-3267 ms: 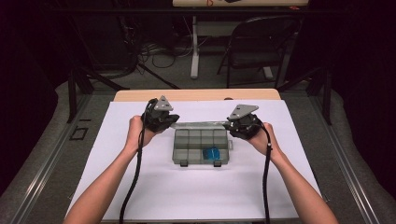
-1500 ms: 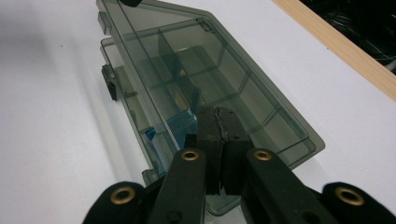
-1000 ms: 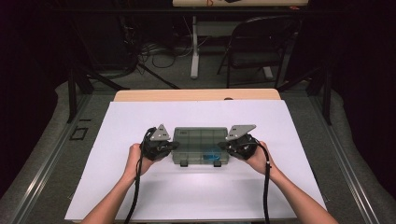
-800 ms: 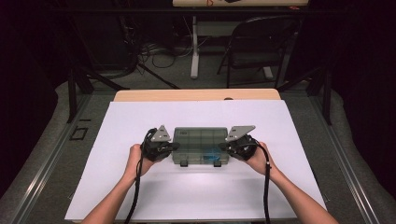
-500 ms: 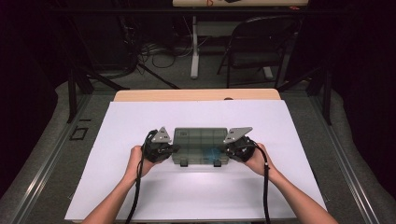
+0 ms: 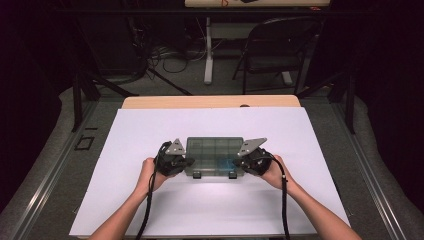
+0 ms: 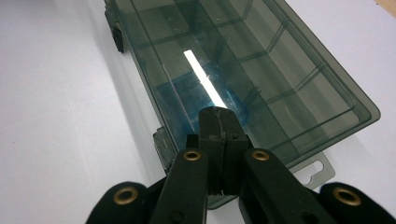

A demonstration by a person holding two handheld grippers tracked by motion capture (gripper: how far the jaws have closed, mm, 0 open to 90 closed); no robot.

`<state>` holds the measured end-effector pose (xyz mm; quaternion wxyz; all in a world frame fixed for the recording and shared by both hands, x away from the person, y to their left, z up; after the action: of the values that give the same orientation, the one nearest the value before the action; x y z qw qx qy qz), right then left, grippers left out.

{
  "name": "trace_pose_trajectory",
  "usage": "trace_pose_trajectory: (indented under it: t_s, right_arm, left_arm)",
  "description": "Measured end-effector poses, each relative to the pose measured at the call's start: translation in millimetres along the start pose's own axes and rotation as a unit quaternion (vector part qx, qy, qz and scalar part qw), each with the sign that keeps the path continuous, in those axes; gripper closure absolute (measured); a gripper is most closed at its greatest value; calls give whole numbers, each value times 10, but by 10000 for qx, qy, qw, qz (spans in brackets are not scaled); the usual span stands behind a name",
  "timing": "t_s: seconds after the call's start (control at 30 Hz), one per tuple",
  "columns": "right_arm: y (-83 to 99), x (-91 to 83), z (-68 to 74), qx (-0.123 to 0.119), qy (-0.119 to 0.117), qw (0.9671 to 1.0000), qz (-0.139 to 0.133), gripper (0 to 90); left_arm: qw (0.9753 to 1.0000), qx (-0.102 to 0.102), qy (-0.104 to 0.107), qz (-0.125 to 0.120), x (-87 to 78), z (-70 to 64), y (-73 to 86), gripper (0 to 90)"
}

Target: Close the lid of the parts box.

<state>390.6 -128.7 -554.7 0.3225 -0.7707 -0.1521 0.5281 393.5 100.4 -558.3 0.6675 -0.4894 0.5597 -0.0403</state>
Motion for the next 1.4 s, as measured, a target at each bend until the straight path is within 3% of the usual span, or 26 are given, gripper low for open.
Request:
trace_pose_trajectory:
  t_s: [0.2, 0.43, 0.67, 0.73, 0.87, 1.07, 1.27, 1.4]
  right_arm:
    - [31, 1, -20, 214, -111, 9996, -115, 900]
    - [25, 1, -3, 184, -7, 9997, -146, 900]
    - [12, -5, 2, 177, 6, 9998, -94, 898]
    - [0, -16, -8, 235, 19, 9996, -142, 870]
    - [-37, -70, -16, 304, 40, 9992, -240, 756]
    - [-70, -133, 10, 447, -69, 9986, -284, 431]
    - [-97, -195, 37, 566, 13, 9978, -342, 167]
    - [-87, -278, 83, 575, 73, 9978, -321, 106]
  left_arm:
    - [10000, -44, -32, -79, -4, -13, 25, 900]
    - [9998, 44, -165, -92, -4, -36, 23, 899]
    - [9997, 49, -228, -121, -12, -52, 15, 831]
    - [9995, 37, -281, -164, -27, -53, 5, 777]
    - [9992, -45, -338, -205, -61, -54, -18, 588]
    - [9982, -164, -525, -256, -161, -80, 2, 317]
    - [9972, -242, -555, -448, -350, -111, 59, 159]
    - [9964, -279, -632, -497, -439, -125, 133, 133]
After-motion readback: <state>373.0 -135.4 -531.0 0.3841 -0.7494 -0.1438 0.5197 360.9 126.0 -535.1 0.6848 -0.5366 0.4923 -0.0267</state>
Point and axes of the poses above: each handheld gripper's, and its own axes: x roughly forward along the jaws, y roughly out of its underside, z roughly to its left, the point moved 6 cm from there along x, roughly forward along the jaws, and after that the axes turned 11 degrees about -x, right-handed, at the moved point
